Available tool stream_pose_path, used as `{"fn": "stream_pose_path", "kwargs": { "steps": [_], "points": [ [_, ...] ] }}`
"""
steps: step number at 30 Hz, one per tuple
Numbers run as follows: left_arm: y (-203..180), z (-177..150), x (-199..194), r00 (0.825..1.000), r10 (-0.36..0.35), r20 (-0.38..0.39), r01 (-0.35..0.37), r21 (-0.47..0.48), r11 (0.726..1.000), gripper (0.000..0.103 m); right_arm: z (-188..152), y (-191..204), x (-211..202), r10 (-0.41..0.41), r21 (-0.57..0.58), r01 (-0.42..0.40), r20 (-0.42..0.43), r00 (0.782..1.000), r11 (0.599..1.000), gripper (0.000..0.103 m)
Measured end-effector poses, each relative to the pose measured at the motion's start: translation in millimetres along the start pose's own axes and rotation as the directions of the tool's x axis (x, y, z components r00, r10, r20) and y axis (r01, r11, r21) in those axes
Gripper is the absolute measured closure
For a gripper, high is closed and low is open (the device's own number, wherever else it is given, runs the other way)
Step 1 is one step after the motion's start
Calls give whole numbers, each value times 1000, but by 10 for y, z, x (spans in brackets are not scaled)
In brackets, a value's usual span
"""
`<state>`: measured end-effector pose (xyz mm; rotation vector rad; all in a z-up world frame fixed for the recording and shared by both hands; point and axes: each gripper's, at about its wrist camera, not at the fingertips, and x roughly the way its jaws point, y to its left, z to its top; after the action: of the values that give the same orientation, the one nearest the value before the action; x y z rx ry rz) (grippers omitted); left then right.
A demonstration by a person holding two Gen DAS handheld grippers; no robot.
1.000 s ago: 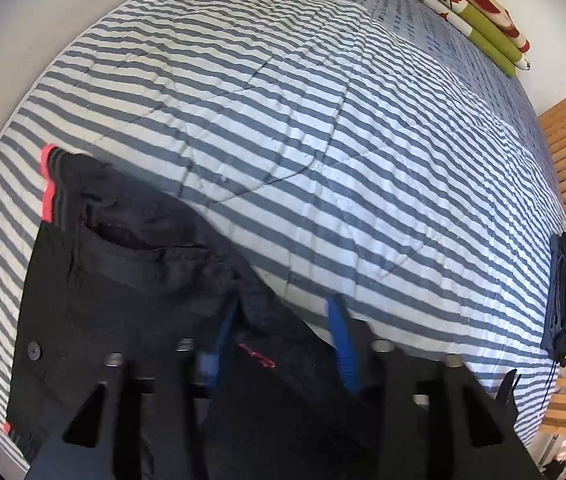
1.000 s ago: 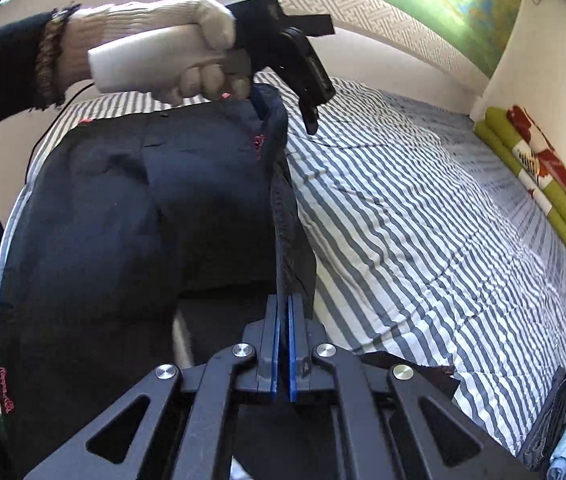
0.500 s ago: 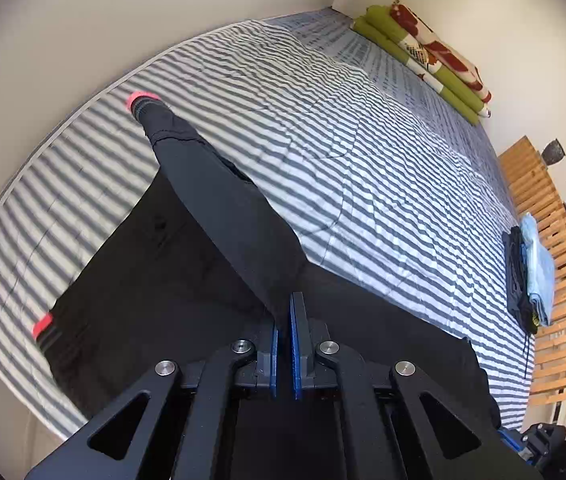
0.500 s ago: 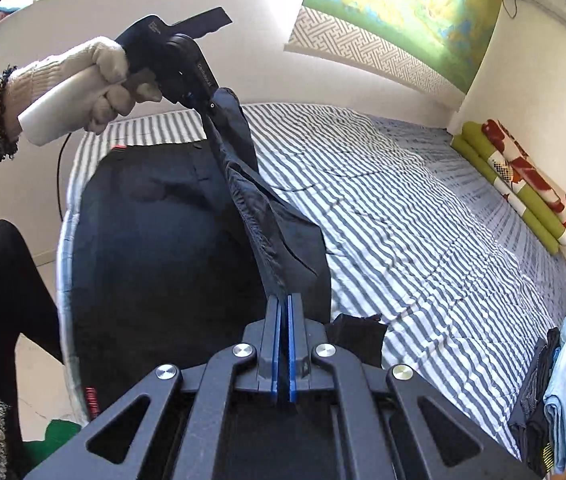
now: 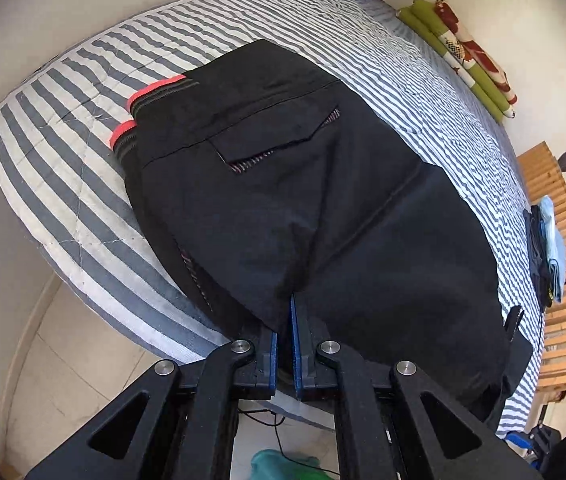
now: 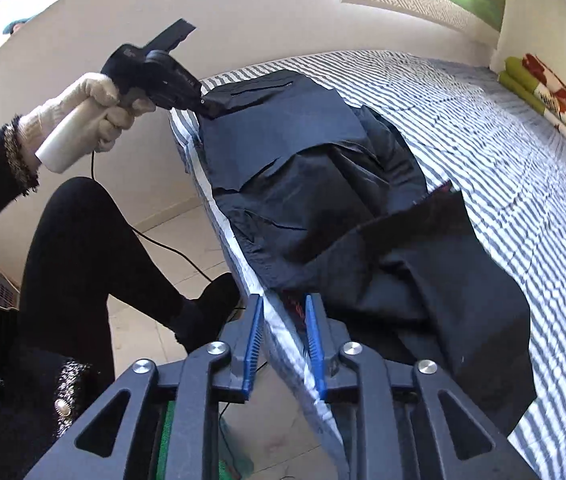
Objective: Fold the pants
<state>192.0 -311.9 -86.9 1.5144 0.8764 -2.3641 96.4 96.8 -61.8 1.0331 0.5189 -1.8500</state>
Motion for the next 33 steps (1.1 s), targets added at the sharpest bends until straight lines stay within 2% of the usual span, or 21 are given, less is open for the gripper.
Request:
{"fn": "stream_pose_path", "kwargs": {
  "steps": [3, 5, 6, 7, 9, 12, 14, 17, 20, 22, 25, 27, 28, 29, 30, 31, 32, 33],
  "points": [
    [-27, -37, -54, 1000, 2, -25, -1, 25, 1000, 88, -188, -217, -300, -15, 109, 12, 29, 999, 994, 77],
    [-40, -71, -128, 999, 32, -19, -32, 23, 999, 58, -304, -422, -515, -59, 209, 48, 45, 997, 977, 72],
    [-34, -108, -222, 999, 54, 9, -54, 31, 998, 53, -351, -551, -596, -88, 266, 70, 56, 995, 961, 66],
    [-42, -146, -319, 997, 74, 39, -75, 43, 996, 53, -407, -727, -663, -116, 335, 89, 60, 991, 938, 63],
    [-95, -229, -514, 994, 82, 79, -87, 59, 994, 53, -520, -983, -708, -144, 432, 109, 50, 988, 895, 63],
    [-357, -369, -746, 994, 28, 109, -42, 124, 991, 53, -657, -1256, -627, -195, 509, 171, -8, 981, 843, 63],
    [-637, -475, -820, 995, -25, 97, 6, 191, 982, 53, -732, -1407, -525, -187, 547, 176, -36, 982, 818, 63],
    [-1281, -636, -703, 992, -126, 24, 113, 299, 948, 47, -821, -1578, -393, -113, 625, 103, -24, 993, 774, 63],
    [-1945, -822, -455, 976, -201, -82, 217, 376, 901, 45, -881, -1638, -313, -83, 647, 80, -26, 996, 758, 63],
    [-2354, -888, -216, 970, -202, -132, 239, 421, 875, 45, -933, -1657, -268, -69, 657, 73, -32, 997, 750, 63],
    [-2794, -947, 170, 957, -186, -220, 266, 428, 863, 42, -1041, -1691, -284, -53, 684, 46, -11, 999, 728, 63],
    [-2950, -945, 424, 940, -193, -283, 298, 398, 867, 43, -1115, -1720, -348, -47, 705, 18, 21, 999, 709, 63],
    [-3034, -907, 577, 932, -195, -307, 310, 390, 867, 48, -1145, -1736, -379, -42, 713, 2, 39, 998, 701, 63],
    [-3098, -925, 637, 923, -204, -325, 328, 392, 859, 73, -1176, -1750, -411, -37, 722, -14, 55, 998, 692, 63],
    [-3226, -963, 691, 918, -203, -340, 338, 406, 849, 89, -1214, -1774, -447, -32, 731, -32, 73, 997, 681, 63],
    [-3303, -983, 677, 919, -203, -338, 342, 425, 838, 97, -1244, -1797, -472, -27, 739, -45, 86, 996, 672, 63],
    [-3359, -982, 677, 919, -226, -324, 357, 439, 824, 97, -1270, -1822, -493, -23, 746, -57, 96, 995, 663, 63],
    [-3442, -999, 621, 909, -269, -319, 393, 444, 805, 97, -1301, -1855, -513, -17, 754, -69, 106, 994, 653, 63]
  ]
}}
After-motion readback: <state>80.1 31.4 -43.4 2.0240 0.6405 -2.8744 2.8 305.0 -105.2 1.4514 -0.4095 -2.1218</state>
